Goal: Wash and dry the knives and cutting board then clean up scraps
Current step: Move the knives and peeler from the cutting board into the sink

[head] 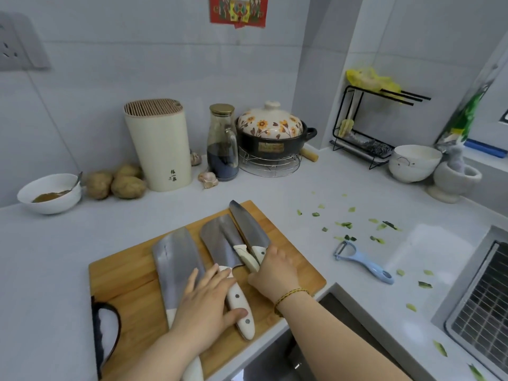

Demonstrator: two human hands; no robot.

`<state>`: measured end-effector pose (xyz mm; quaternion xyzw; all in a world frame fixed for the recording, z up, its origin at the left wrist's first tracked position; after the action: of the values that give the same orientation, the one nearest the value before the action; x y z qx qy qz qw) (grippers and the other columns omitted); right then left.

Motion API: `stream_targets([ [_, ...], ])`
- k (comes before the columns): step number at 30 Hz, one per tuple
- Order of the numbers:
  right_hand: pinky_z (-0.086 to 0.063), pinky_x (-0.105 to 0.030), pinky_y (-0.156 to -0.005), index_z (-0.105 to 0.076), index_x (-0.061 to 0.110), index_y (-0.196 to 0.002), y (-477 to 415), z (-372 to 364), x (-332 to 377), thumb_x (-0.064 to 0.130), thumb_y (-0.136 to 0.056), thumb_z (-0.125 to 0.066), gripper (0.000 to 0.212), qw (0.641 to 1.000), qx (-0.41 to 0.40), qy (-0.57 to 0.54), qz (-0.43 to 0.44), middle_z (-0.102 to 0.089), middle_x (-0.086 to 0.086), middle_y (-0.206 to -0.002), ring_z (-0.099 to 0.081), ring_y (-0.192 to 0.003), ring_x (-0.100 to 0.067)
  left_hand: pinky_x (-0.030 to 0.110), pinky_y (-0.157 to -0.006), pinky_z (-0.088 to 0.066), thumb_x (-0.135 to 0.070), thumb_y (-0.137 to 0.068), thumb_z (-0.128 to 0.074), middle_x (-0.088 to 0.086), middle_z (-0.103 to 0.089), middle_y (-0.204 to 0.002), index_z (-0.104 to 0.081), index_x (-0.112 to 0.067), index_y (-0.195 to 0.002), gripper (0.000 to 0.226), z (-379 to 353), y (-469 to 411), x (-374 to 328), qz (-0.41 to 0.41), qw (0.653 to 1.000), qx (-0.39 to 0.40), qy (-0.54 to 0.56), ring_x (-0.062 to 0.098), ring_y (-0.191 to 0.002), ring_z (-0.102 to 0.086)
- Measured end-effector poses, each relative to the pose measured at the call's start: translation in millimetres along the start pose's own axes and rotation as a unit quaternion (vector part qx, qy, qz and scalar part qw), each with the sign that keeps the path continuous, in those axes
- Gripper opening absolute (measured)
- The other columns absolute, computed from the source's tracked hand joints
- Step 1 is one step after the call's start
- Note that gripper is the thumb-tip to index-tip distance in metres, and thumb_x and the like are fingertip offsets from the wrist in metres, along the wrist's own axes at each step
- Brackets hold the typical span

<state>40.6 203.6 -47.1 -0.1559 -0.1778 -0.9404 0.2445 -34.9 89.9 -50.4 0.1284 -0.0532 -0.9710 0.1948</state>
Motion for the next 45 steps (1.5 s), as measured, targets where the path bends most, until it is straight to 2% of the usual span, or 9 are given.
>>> stream_targets([
  [10, -0.039, -0.031, -0.098, -0.027, 0.003, -0.134, -18, 9, -15, 0.034, -0.081, -0.058, 0.069, 0.997, 0.061, 0.049, -0.015, -0.039, -0.012, -0.132, -0.040, -0.123, -0.026, 0.029, -0.112, 0.010, -0.069, -0.078, -0.039, -0.019, -0.011, -0.153, -0.025, -0.034, -0.141, 0.074, 0, -6, 0, 0.011, 1.000, 0.000, 0.027, 0.003, -0.142, 0.000],
  [17, -0.040, -0.021, -0.060, -0.040, 0.004, -0.123, -23, 17, -27, 0.031, -0.079, -0.062, 0.056, 0.998, 0.068, -0.011, -0.013, -0.053, -0.007, -0.105, -0.052, -0.088, -0.019, 0.030, -0.114, 0.009, -0.059, -0.088, -0.039, -0.018, -0.020, -0.149, -0.030, -0.032, -0.140, 0.059, 3, -13, -2, 0.013, 0.999, -0.016, 0.041, 0.003, -0.141, -0.005],
  [22, -0.031, -0.019, -0.052, -0.048, 0.007, -0.115, -22, 17, -32, 0.045, -0.082, -0.060, 0.052, 0.998, 0.061, -0.026, 0.024, -0.052, -0.002, -0.091, -0.046, -0.081, -0.015, 0.030, -0.114, 0.008, -0.052, -0.093, -0.035, -0.018, -0.029, -0.145, -0.034, -0.031, -0.138, 0.049, 7, -23, -5, 0.012, 0.999, -0.035, 0.035, 0.002, -0.141, -0.009],
  [25, -0.028, -0.016, -0.050, -0.045, 0.017, -0.086, -22, 15, -35, 0.043, -0.084, -0.059, 0.029, 0.997, 0.051, -0.049, 0.037, -0.050, 0.000, -0.085, -0.044, -0.071, -0.011, 0.031, -0.114, 0.008, -0.050, -0.094, -0.036, -0.018, -0.031, -0.144, -0.035, -0.031, -0.137, 0.047, 8, -27, -8, 0.008, 0.999, -0.034, 0.034, 0.003, -0.141, -0.010],
  [29, -0.026, -0.015, -0.051, -0.024, 0.028, -0.063, -20, 17, -39, 0.037, -0.082, -0.062, 0.044, 0.995, 0.059, -0.059, 0.062, -0.036, 0.007, -0.071, -0.036, -0.061, -0.006, 0.032, -0.114, 0.008, -0.048, -0.094, -0.038, -0.018, -0.030, -0.145, -0.036, -0.031, -0.137, 0.047, 5, -30, -7, 0.008, 0.999, -0.026, 0.030, 0.003, -0.141, -0.010],
  [33, -0.034, -0.018, -0.062, -0.047, 0.028, -0.077, -15, 22, -47, 0.032, -0.076, -0.069, 0.023, 0.990, 0.108, -0.062, 0.070, -0.043, 0.008, -0.078, -0.042, -0.069, -0.006, 0.033, -0.114, 0.008, -0.048, -0.094, -0.038, -0.018, -0.031, -0.144, -0.037, -0.031, -0.136, 0.046, 4, -31, -6, 0.003, 0.999, -0.027, 0.029, 0.003, -0.141, -0.011],
  [36, -0.039, -0.023, -0.080, -0.050, 0.016, -0.120, -9, 25, -51, 0.037, -0.079, -0.067, 0.050, 0.987, 0.128, -0.069, 0.061, -0.054, -0.002, -0.111, -0.049, -0.096, -0.015, 0.033, -0.114, 0.008, -0.047, -0.094, -0.038, -0.017, -0.030, -0.145, -0.036, -0.031, -0.137, 0.046, 4, -32, -7, -0.005, 0.999, -0.029, 0.029, 0.004, -0.141, -0.010],
  [38, -0.039, -0.025, -0.086, -0.048, 0.014, -0.124, -5, 27, -52, 0.039, -0.085, -0.059, 0.048, 0.987, 0.114, -0.102, 0.054, -0.054, -0.005, -0.120, -0.051, -0.104, -0.017, 0.032, -0.115, 0.008, -0.047, -0.094, -0.039, -0.016, -0.029, -0.146, -0.036, -0.031, -0.137, 0.046, 4, -34, -6, -0.014, 0.999, -0.029, 0.028, 0.004, -0.141, -0.009],
  [45, -0.034, -0.018, -0.060, -0.050, 0.011, -0.111, -6, 24, -48, 0.019, -0.083, -0.057, 0.030, 0.995, 0.096, -0.039, 0.011, -0.045, 0.003, -0.080, -0.044, -0.085, -0.015, 0.031, -0.115, 0.007, -0.045, -0.095, -0.037, -0.017, -0.026, -0.148, -0.033, -0.032, -0.139, 0.046, -1, -36, -4, -0.053, 0.998, -0.032, 0.024, 0.003, -0.141, -0.009],
])
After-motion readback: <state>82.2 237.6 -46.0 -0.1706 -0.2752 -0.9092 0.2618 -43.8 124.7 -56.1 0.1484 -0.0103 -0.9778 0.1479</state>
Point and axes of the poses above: each hand's wrist, its own y-axis away from the middle knuckle, its own z-axis out of the back of the hand, x = y × z, the point moved 3 cm from there along -y, towards the middle knuckle
